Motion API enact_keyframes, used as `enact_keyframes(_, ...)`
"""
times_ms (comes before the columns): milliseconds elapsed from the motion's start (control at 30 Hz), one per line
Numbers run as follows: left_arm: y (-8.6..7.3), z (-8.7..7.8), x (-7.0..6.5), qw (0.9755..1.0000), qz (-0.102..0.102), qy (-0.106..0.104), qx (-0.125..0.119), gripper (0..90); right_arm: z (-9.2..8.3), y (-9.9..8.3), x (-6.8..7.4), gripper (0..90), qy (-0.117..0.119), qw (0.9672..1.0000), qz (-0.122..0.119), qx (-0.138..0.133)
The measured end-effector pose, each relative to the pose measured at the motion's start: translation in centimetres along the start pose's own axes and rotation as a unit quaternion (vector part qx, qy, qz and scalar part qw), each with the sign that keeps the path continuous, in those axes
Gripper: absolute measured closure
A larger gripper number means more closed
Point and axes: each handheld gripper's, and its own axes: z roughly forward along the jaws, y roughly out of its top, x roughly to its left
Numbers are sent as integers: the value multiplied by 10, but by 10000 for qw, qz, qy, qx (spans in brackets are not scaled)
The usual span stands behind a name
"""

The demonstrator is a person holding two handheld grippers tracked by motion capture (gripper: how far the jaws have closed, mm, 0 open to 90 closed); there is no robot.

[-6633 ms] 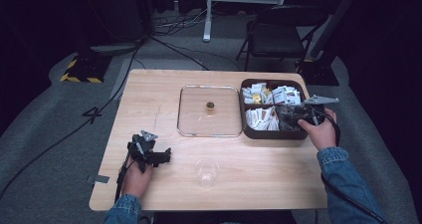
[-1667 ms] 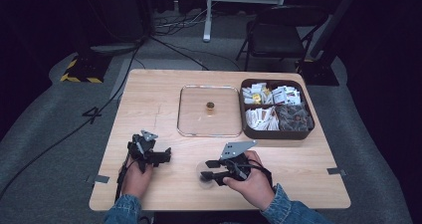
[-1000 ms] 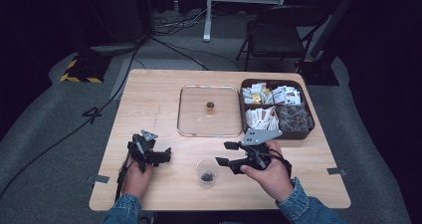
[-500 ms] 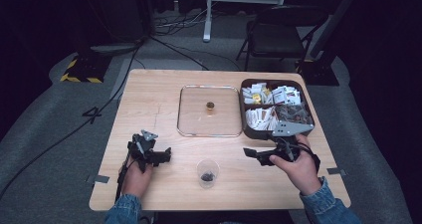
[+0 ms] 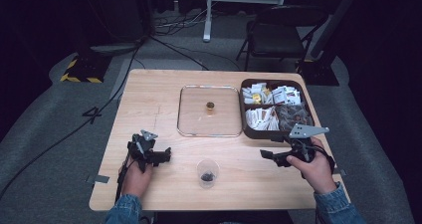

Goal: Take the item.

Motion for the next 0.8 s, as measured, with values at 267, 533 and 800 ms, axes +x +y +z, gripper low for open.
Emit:
enact_keyframes(267,0,0,0,10000,-1,2,-1,1,6,-17,-14,224,-137,9998,-15,113)
enact_keyframes(533,0,0,0,10000,-1,3,-1,1,15,-41,-33,210,-250,9995,24,190)
enact_keyframes(800,0,0,0,10000,0,1,0,1,23,-62,-45,202,-373,9990,139,221)
